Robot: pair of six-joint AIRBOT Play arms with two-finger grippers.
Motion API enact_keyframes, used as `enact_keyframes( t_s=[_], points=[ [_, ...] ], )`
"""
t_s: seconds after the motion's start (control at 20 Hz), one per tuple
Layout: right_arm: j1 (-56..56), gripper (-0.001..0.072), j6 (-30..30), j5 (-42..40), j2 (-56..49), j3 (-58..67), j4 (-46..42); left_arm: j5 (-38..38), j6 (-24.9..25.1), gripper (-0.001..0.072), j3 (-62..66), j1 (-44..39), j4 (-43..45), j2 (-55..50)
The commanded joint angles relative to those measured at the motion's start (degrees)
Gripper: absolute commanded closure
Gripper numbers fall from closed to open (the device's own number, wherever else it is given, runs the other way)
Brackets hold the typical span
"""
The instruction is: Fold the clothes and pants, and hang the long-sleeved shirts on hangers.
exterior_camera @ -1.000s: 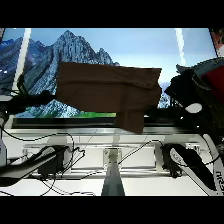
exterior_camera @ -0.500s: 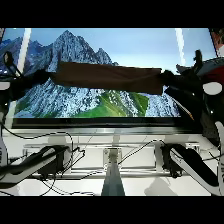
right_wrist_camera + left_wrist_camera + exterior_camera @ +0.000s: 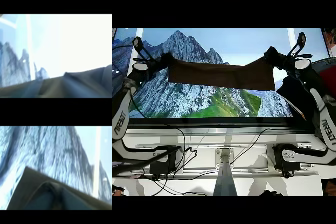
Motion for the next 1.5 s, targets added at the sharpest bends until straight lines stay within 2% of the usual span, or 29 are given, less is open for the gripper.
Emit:
enact_keyframes(
  t_s=[0.0, 0.1, 0.2, 0.3, 0.45, 0.55, 0.6, 0.7, 0.8, 0.85, 0.9, 0.95, 1.0, 1.1, 1.3, 1.45],
  points=[
    [0.15, 0.0081, 0.24, -1.60, -4.59, 2.99, -2.38, -0.09, -0.20, -0.0001, 3.69, 0.04, 0.59, -3.69],
    [-0.48, 0.0081, 0.26, 1.68, -4.52, 2.99, -8.26, -5.51, -0.48, 0.0003, 3.69, 2.27, 3.78, -3.50],
    [-1.81, 0.0082, 0.28, 5.81, -4.50, 2.99, -12.52, -13.60, -4.35, 0.0013, 3.69, 6.25, 5.05, -3.61],
    [-3.32, 0.0082, 0.28, 9.64, -4.52, 2.99, -13.73, -20.17, -5.73, 0.0014, 3.80, 10.23, 10.78, -3.89],
    [-4.00, 0.0089, 0.28, 11.93, -4.52, 2.99, -13.86, -30.29, -7.91, 0.0092, 3.96, 14.53, 14.82, -6.29],
    [-3.28, 0.0098, 0.28, 12.68, -4.55, 2.99, -13.90, -31.82, -7.15, 0.0092, 3.96, 15.02, 14.80, -8.39],
    [-2.67, 0.0162, 0.28, 13.11, -4.57, 2.99, -13.92, -31.78, -6.45, 0.0092, 3.98, 14.53, 14.75, -9.33],
    [-0.61, 0.0384, 0.26, 13.03, -4.59, 3.19, -13.86, -31.67, -5.99, 0.0092, 4.00, 12.61, 14.80, -11.08],
    [2.16, 0.0393, 0.11, 12.68, -4.61, 4.42, -14.03, -30.53, -5.99, 0.0096, 3.98, 10.54, 14.80, -12.02],
    [3.82, 0.0400, 0.11, 12.44, -4.63, 5.25, -14.05, -29.66, -5.97, 0.0178, 3.98, 9.51, 14.82, -12.13],
    [5.42, 0.0422, 0.11, 12.11, -4.63, 5.99, -14.14, -28.96, -5.95, 0.0344, 4.02, 8.59, 14.82, -12.09],
    [7.15, 0.0582, 0.11, 11.52, -4.63, 6.82, -14.47, -29.24, -5.95, 0.0574, 4.46, 7.93, 14.86, -12.07],
    [8.72, 0.0689, 0.15, 10.58, -4.63, 7.50, -15.08, -30.40, -5.84, 0.0695, 5.27, 7.41, 15.37, -11.96],
    [11.78, 0.0691, 0.17, 9.57, -4.83, 8.92, -15.96, -34.42, -5.79, 0.0695, 7.72, 6.97, 18.23, -10.64],
    [17.59, 0.0691, 1.66, 9.88, -6.71, 11.69, -15.98, -49.48, -5.79, 0.0695, 11.69, 7.93, 29.03, -0.94],
    [22.86, 0.0691, 3.39, 12.20, -10.95, 15.23, -15.96, -55.25, -5.75, 0.0695, 11.69, 8.52, 29.11, 10.40]
  ],
)
